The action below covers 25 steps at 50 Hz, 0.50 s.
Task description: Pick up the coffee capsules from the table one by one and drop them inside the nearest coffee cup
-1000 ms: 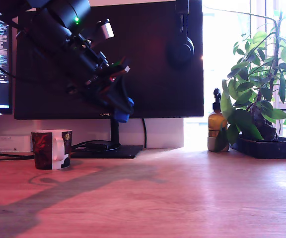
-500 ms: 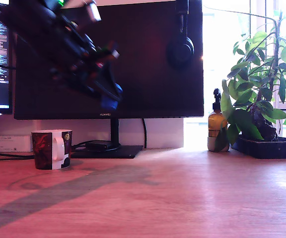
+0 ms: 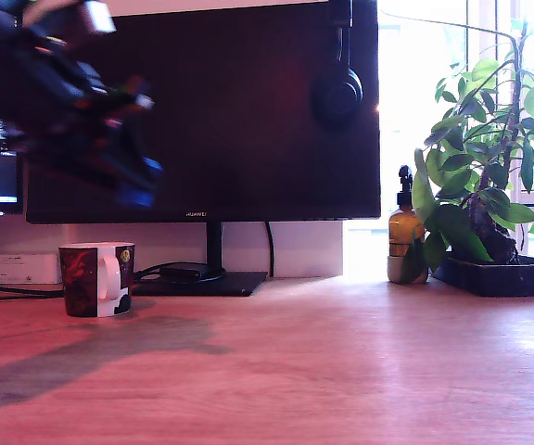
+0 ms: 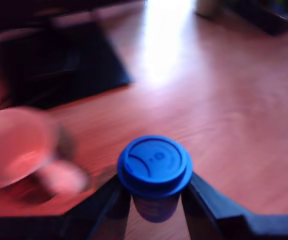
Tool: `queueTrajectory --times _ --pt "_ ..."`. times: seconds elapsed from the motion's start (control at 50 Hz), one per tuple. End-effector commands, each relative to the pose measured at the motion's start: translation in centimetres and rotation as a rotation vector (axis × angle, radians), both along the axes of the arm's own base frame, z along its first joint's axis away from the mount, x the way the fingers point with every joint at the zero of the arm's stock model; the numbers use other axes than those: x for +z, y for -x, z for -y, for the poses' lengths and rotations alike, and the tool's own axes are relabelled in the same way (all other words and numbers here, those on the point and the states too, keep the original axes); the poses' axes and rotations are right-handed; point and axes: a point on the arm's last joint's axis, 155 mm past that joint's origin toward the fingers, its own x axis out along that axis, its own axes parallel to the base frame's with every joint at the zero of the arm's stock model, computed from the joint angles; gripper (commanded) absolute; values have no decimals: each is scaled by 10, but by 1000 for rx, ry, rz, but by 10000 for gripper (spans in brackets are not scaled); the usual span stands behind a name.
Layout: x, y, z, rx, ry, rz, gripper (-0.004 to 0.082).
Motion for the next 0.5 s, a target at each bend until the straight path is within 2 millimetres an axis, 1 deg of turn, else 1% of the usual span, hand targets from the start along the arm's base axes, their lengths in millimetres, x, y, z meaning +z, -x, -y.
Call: queueTrajectory --times 0.0,0.1,0.24,0.38,0.48 --pt "-6 3 -11 28 2 -4 195" --pt "-5 2 -29 70 6 5 196" --pt "-4 2 -47 122 16 9 196" --pt "-4 1 -60 155 13 0 196" --pt "-5 0 -63 166 13 0 196"
